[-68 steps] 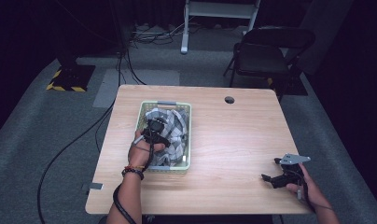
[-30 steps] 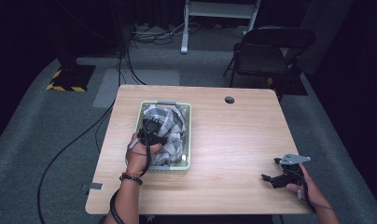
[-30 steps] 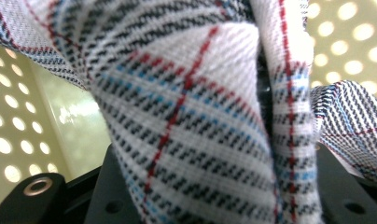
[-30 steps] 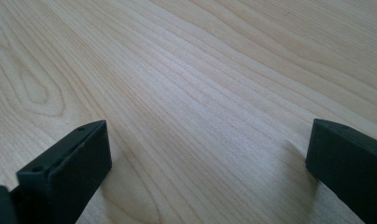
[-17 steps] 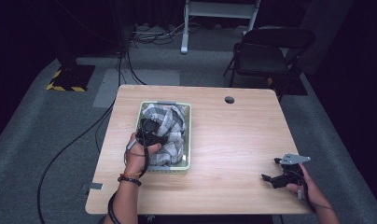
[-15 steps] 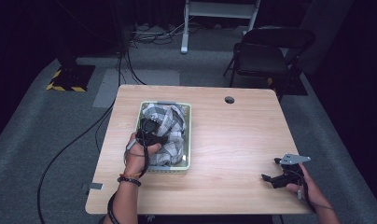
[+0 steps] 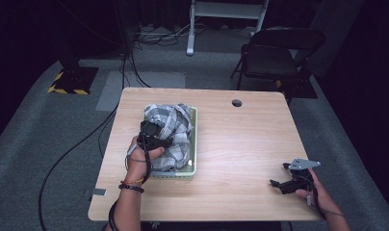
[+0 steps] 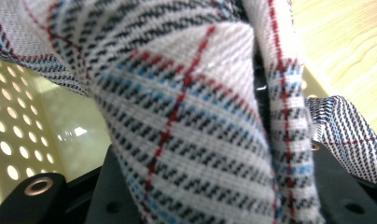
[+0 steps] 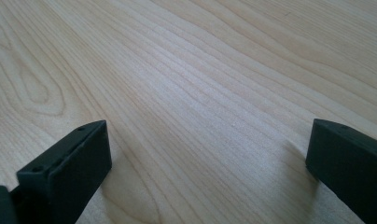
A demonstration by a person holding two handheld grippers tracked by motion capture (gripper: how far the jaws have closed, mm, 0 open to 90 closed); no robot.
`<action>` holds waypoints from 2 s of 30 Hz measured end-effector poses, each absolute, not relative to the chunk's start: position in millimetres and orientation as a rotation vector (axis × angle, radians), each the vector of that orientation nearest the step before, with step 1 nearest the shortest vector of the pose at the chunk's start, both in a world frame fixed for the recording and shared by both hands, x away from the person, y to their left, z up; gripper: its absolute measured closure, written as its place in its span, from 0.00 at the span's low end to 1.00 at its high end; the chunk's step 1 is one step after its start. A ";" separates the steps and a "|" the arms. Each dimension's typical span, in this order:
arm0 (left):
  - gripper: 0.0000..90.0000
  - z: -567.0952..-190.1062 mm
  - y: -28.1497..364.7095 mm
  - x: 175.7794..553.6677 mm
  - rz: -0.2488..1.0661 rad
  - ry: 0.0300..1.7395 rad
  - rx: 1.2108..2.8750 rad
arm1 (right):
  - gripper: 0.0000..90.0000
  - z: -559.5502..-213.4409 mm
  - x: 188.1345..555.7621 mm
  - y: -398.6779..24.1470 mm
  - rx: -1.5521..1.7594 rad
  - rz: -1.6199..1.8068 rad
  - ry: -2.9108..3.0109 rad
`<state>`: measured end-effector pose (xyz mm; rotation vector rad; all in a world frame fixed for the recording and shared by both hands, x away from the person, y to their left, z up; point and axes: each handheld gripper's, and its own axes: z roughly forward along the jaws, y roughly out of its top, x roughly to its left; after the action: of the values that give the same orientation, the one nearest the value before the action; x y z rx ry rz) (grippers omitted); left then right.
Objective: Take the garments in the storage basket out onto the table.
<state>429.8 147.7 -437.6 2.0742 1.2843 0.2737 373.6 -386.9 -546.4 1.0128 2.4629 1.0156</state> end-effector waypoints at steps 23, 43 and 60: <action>0.62 -409.2 145.1 412.2 0.303 1.212 2.000 | 0.00 -546.4 373.6 -386.9 1.013 1.016 2.463; 0.62 -389.2 129.7 397.3 0.332 1.118 2.000 | 0.00 -546.4 373.6 -386.9 1.013 1.016 2.463; 0.62 -367.6 102.5 387.5 0.341 1.017 2.017 | 0.00 -546.4 373.5 -386.8 1.015 1.017 2.463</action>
<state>387.5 102.5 -367.6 2.0165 1.0174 0.3410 373.5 -386.8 -546.4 1.0148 2.4628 1.0172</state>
